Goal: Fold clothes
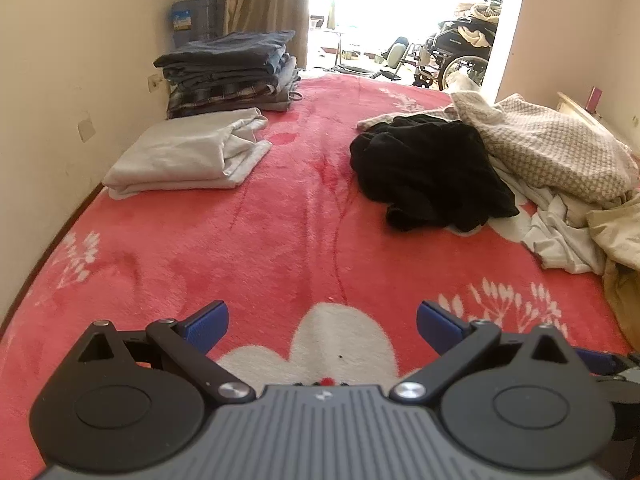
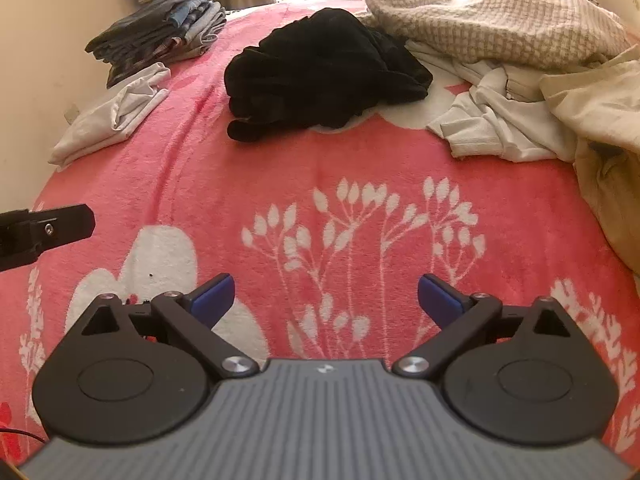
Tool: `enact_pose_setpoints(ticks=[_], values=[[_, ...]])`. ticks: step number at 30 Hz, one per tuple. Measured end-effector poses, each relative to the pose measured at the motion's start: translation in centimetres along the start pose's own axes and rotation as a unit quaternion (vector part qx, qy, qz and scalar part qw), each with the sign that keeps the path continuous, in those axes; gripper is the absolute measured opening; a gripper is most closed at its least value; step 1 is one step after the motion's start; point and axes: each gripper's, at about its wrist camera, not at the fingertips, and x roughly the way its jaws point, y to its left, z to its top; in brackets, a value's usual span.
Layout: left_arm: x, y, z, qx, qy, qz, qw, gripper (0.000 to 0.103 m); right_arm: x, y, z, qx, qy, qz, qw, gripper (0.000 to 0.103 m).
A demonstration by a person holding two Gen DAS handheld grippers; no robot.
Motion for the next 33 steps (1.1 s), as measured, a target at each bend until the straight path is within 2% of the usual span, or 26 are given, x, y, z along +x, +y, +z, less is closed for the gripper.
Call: enact_pose_setpoints(ticks=[6,8,11,13,16,29,33], values=[[0.9,0.1,0.5,0.011,0.033,0.008,0.9994,0.101,-0.1,0.0,0.5,-0.001,0.006,-0.005,1.000,0.100],[0.5,0.1,0.2,0.013,0.020,0.007,0.9997,0.101,-0.3,0.2,0.5,-0.004,0.003,-0.007,1.000,0.100],[0.8,1.6,1.1,-0.001,0.024,-0.005,0.9997,0.102,-0.5,0.2,0.1,-0.006,-0.007,-0.007,1.000,0.101],[0.4,0.5,-0.1,-0.002,0.016,-0.007,0.9998,0.103,-0.6,0.0,0.2,-0.004,-0.005,-0.004,1.000,0.101],[0.2,0.7,0.0,-0.017,0.011,-0.014,0.9997,0.103,-0.6,0.0,0.3,-0.004,-0.008,-0.006,1.000,0.101],[0.6,0.5,-0.2,-0.011,0.021,0.045,0.9987,0.103,-0.7,-0.1,0.4,-0.001,-0.003,-0.005,1.000,0.102],[0.5,0.4,-0.3,-0.007,0.020,0.049,0.9986,0.103,-0.8,0.0,0.4,-0.004,-0.005,-0.007,1.000,0.102]])
